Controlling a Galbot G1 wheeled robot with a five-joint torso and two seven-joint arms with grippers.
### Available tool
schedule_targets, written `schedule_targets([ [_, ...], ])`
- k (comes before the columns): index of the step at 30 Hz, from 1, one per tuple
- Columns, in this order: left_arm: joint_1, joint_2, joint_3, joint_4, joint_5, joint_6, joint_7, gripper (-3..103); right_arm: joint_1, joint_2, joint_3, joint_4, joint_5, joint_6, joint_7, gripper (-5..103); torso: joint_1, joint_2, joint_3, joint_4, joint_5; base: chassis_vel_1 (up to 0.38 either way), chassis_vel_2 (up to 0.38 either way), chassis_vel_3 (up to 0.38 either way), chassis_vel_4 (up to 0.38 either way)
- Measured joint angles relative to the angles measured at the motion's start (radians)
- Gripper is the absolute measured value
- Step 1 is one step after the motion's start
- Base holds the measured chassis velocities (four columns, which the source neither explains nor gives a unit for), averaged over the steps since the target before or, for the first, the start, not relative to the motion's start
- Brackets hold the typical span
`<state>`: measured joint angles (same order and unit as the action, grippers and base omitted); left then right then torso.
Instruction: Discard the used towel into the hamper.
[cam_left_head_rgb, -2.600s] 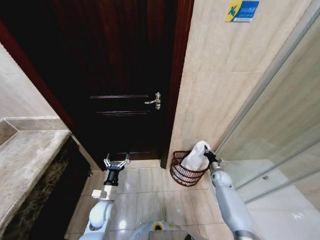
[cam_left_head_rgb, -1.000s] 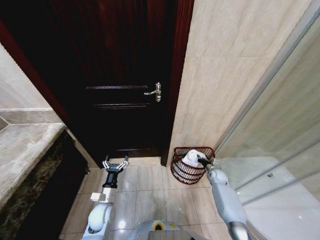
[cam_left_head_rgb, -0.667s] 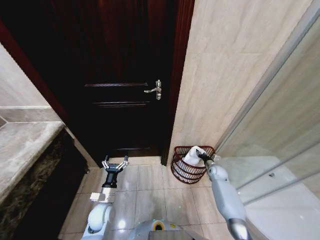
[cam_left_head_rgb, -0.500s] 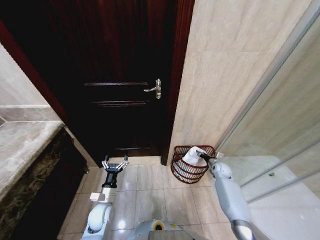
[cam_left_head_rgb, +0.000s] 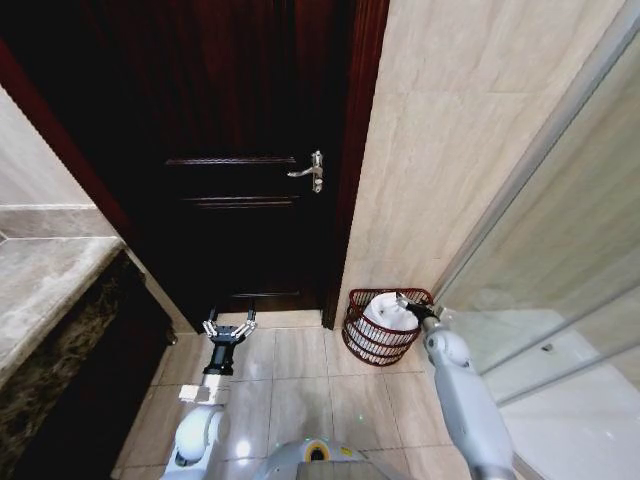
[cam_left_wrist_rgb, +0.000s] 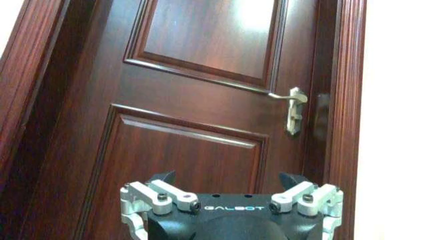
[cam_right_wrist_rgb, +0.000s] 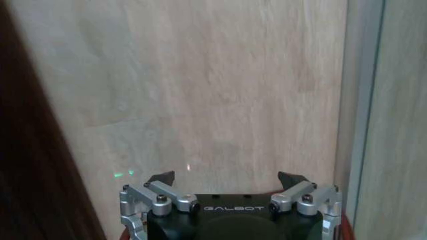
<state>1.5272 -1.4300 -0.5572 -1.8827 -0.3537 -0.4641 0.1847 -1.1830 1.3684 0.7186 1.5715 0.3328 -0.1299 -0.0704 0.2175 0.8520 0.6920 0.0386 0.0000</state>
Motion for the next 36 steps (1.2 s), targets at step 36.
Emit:
schedule_targets([
  [36, 0.016, -0.005, 0.013, 0.019, 0.015, -0.016, 0.024, 100, -0.329, 0.123, -0.006, 0.2, -0.163, 0.294, 0.017, 100, -0.065, -0.138, -0.073, 0.0, 0.0, 0.0, 0.0, 0.0, 0.0],
])
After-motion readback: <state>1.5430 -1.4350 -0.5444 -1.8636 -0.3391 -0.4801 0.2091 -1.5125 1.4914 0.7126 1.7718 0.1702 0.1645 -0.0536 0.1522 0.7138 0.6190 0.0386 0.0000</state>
